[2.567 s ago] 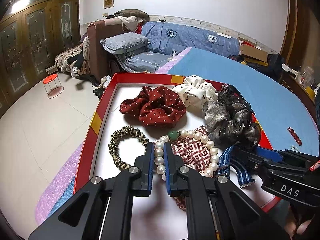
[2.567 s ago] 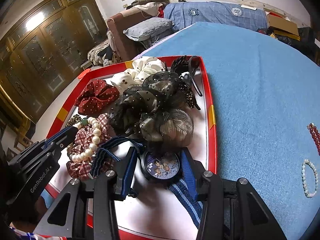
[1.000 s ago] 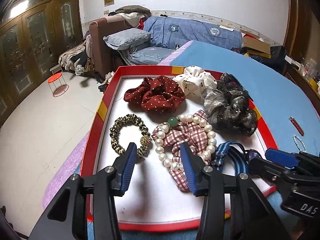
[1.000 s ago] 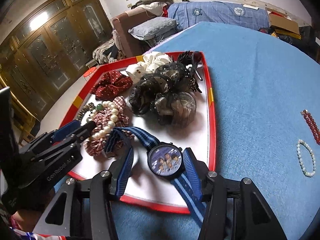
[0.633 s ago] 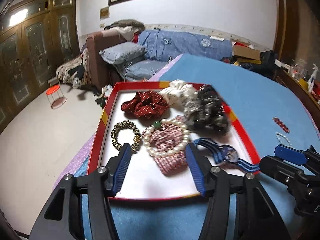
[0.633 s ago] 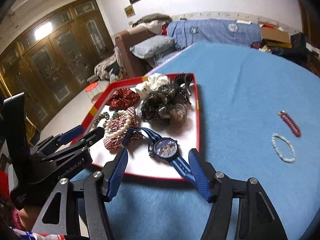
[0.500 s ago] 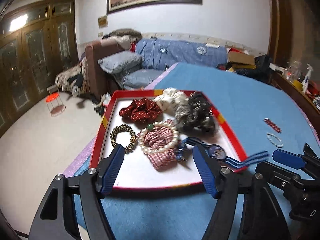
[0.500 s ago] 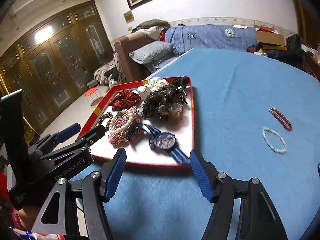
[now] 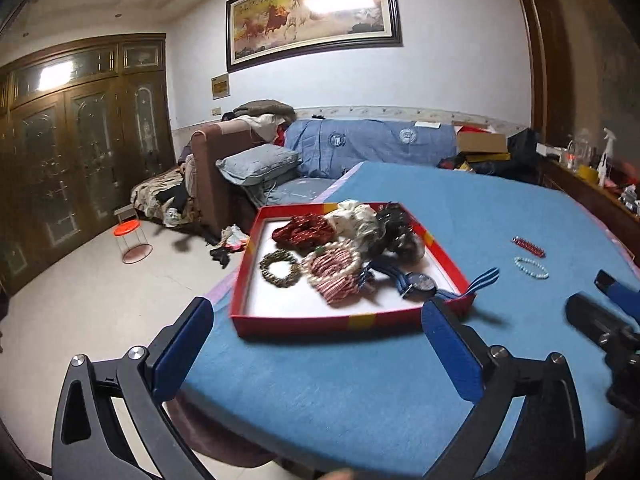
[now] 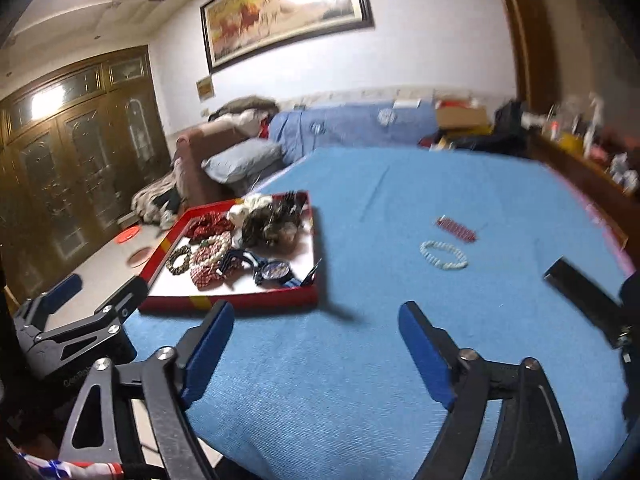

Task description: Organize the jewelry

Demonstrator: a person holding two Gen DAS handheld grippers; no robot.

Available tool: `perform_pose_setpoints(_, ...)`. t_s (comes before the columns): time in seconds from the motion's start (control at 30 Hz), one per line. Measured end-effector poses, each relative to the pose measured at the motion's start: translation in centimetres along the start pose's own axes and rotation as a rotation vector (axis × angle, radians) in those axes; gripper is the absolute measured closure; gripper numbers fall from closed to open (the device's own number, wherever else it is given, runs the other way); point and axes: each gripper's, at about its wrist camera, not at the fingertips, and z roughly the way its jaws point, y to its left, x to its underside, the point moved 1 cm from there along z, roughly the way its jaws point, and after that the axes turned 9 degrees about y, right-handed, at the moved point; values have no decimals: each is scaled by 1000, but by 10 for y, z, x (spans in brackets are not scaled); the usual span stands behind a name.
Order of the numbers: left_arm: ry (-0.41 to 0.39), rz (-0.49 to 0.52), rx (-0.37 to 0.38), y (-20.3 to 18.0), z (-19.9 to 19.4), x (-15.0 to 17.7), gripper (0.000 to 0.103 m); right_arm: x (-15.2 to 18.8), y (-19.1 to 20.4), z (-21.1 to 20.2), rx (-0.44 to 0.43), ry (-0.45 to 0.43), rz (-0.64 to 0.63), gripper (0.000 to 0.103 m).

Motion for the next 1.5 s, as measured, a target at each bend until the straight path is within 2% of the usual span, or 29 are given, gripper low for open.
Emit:
perform_pose_setpoints(0.1,39,-28,48,11,-1,-4,0,4,9,-13,31,-56,-30,7)
perform_pose_setpoints(0.17,50,-46,-13,16,-1,-6,0,5,12,-15,46,-62,-39,6)
perform_pose_setpoints(0.23,22,-75,-72,21,-2,-7,0,4,11,-15,68,-77,-39,6)
perform_pose_setpoints(0.37,-60,-157,-75,34,-14,-2,0,5,12,-22,91,-113,-40,6)
perform_pose_setpoints(0.53,-92,-87,-130,26,-17,2,0,8,20,-25,89,-125,-70,4)
perform_pose_setpoints(0.77,-57,-61,-132,20,-5,9,0,14,37,-22,102,-109,-138,4)
perform_pose_setpoints(1.2,-33,-12,-146,15,8,15,0,19,44,-22,107,-90,-156,4)
perform_pose_setpoints(1.5,-14,-22,-139,21,16,17,0,18,49,-20,109,-76,-176,4)
